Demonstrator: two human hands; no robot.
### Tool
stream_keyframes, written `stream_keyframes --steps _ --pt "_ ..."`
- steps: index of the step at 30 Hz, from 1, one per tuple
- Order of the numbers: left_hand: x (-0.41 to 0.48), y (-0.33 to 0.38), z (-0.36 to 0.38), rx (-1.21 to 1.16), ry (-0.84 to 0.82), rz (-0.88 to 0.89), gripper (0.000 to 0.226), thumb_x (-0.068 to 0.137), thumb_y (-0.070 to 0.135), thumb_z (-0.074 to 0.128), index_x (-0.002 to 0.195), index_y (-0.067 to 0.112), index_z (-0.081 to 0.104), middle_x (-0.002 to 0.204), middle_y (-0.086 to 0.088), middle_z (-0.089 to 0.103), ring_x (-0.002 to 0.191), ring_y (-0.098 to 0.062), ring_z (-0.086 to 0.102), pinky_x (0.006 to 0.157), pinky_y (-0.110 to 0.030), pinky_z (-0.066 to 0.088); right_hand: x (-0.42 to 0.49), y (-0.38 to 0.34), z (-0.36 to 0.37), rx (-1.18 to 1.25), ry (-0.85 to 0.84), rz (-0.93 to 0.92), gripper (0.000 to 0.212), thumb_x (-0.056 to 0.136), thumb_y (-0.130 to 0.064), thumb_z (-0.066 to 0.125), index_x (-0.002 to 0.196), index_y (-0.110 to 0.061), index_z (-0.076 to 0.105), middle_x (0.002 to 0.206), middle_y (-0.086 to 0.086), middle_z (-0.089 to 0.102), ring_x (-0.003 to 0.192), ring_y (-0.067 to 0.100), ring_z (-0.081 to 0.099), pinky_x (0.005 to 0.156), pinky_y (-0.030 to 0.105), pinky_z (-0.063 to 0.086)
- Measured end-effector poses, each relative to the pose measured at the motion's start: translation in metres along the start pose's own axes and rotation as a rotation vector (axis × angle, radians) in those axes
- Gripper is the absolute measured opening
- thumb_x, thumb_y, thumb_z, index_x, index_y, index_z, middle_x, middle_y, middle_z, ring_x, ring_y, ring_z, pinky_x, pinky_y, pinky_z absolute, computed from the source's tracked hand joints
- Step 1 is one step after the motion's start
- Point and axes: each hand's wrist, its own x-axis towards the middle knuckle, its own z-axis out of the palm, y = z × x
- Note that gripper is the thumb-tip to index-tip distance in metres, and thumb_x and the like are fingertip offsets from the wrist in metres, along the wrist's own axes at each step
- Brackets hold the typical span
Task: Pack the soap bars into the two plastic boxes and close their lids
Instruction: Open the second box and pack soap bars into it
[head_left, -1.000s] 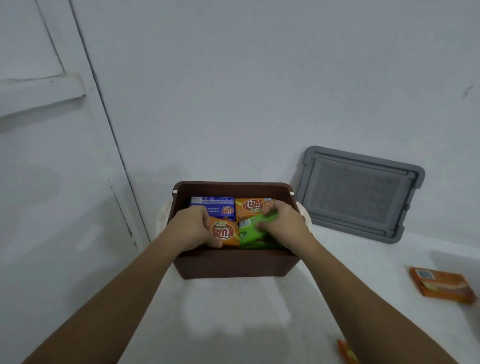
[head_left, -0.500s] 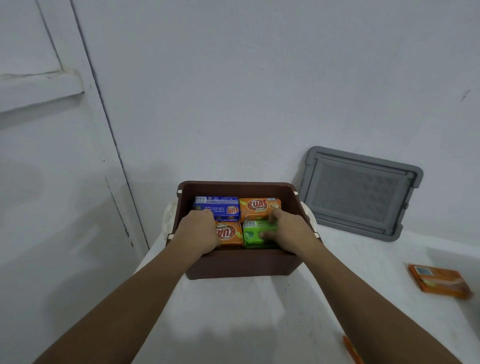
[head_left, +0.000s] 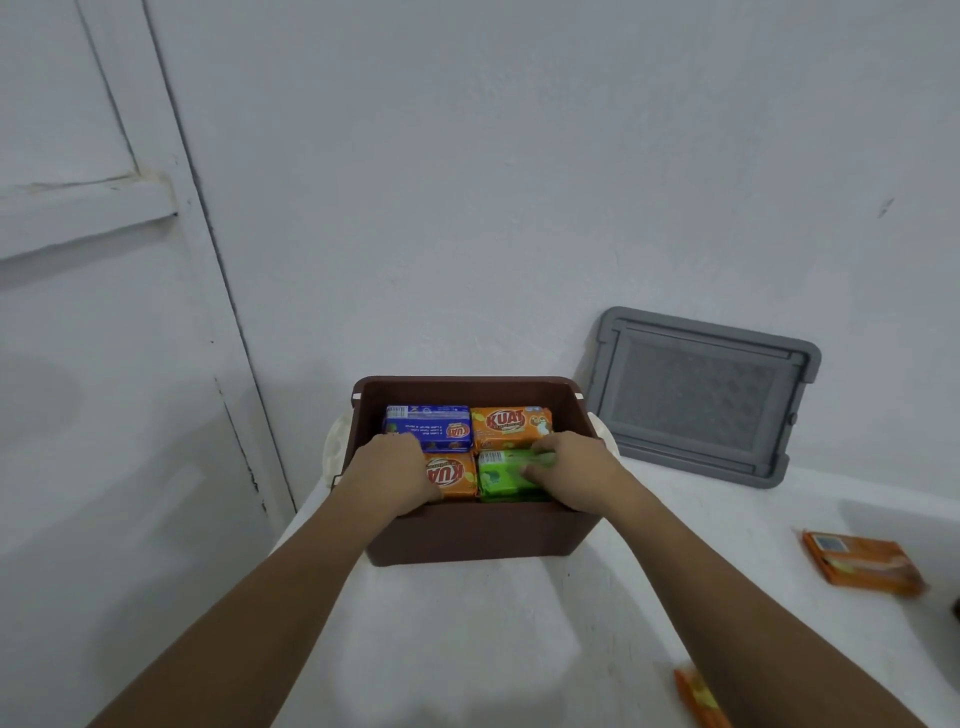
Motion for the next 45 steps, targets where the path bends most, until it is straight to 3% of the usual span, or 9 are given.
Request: stream_keyframes --steps 5,8,12,17,21,26,31,40,45 --pt "-0.023 0.022 -0.001 -0.157 0.333 0.048 0.037 0.084 0.037 0.066 0.115 0.018 0.064 0.114 -0.006 0.061 0.105 -0.021 0.055 0.086 -0.031 0.047 -0.021 0.024 -0.018 0.258 0.146 -0.114 0.026 0.092 -0.035 0.057 0.116 -0.026 0.062 0.119 -0.004 0.062 0.112 0.012 0.057 0.087 0.026 0.049" --pt "-0.041 0.056 0.003 -0.323 0.574 0.28 0.019 0.082 0.026 0.069 0.098 0.017 0.069 0.099 -0.001 0.06 0.097 -0.017 0.055 0.08 -0.024 0.04 -0.039 0.05 -0.034 0.567 0.182 -0.143 0.012 0.092 -0.029 0.06 0.101 -0.026 0.068 0.103 -0.01 0.069 0.099 0.006 0.064 0.085 0.027 0.053" --pt "-0.066 0.118 0.021 -0.418 0.636 0.598 0.007 0.082 0.017 0.069 0.088 0.016 0.067 0.091 0.003 0.06 0.082 -0.004 0.047 0.071 -0.007 0.032 -0.058 0.104 -0.053 0.789 0.258 -0.065 0.007 0.092 -0.022 0.061 0.093 -0.021 0.069 0.094 0.004 0.071 0.092 0.019 0.067 0.085 0.031 0.055" --pt "-0.082 0.193 0.074 -0.426 0.347 0.863 0.018 0.087 0.031 0.056 0.093 0.019 0.068 0.092 0.004 0.061 0.086 -0.01 0.056 0.074 -0.028 0.051 -0.079 0.19 -0.06 0.777 0.381 0.203 0.014 0.093 -0.02 0.06 0.089 -0.008 0.066 0.086 0.009 0.064 0.084 0.023 0.062 0.078 0.036 0.056" --pt "-0.095 0.229 0.106 -0.162 -0.11 0.706 0.046 0.082 0.058 0.055 0.117 0.028 0.06 0.113 0.004 0.054 0.108 -0.014 0.048 0.089 -0.035 0.047 -0.085 0.256 -0.055 0.441 0.454 0.449 0.018 0.088 -0.031 0.057 0.093 -0.017 0.068 0.081 0.002 0.065 0.072 0.02 0.059 0.064 0.028 0.05" --pt "-0.104 0.248 0.12 -0.026 -0.396 0.62 0.066 0.07 0.056 0.069 0.123 0.024 0.049 0.115 -0.002 0.048 0.109 -0.019 0.046 0.09 -0.037 0.046 -0.083 0.317 -0.045 0.029 0.349 0.611 0.029 0.09 -0.026 0.051 0.11 -0.006 0.058 0.116 0.02 0.057 0.109 0.039 0.053 0.091 0.041 0.046" --pt "-0.108 0.248 0.118 -0.024 -0.449 0.562 0.074 0.067 0.05 0.076 0.128 0.025 0.044 0.12 -0.001 0.046 0.11 -0.017 0.046 0.092 -0.035 0.047 -0.086 0.325 -0.039 0.035 0.358 0.658 0.036 0.097 -0.028 0.04 0.123 -0.005 0.048 0.127 0.022 0.05 0.117 0.041 0.046 0.098 0.044 0.039" --pt "-0.115 0.236 0.121 -0.147 -0.47 0.403 0.064 0.064 0.044 0.082 0.117 0.023 0.052 0.114 0.002 0.051 0.098 -0.012 0.056 0.085 -0.027 0.053 -0.09 0.315 -0.041 0.278 0.441 0.646 0.071 0.078 -0.032 0.074 0.137 -0.011 0.041 0.128 0.02 0.046 0.121 0.038 0.044 0.098 0.048 0.041" --pt "-0.117 0.236 0.119 -0.169 -0.449 0.428 0.061 0.064 0.039 0.083 0.115 0.022 0.054 0.115 0.001 0.046 0.097 -0.011 0.051 0.078 -0.022 0.049 -0.099 0.305 -0.042 0.352 0.489 0.595 0.066 0.07 -0.021 0.081 0.125 0.002 0.053 0.121 0.022 0.056 0.111 0.037 0.055 0.093 0.044 0.05"
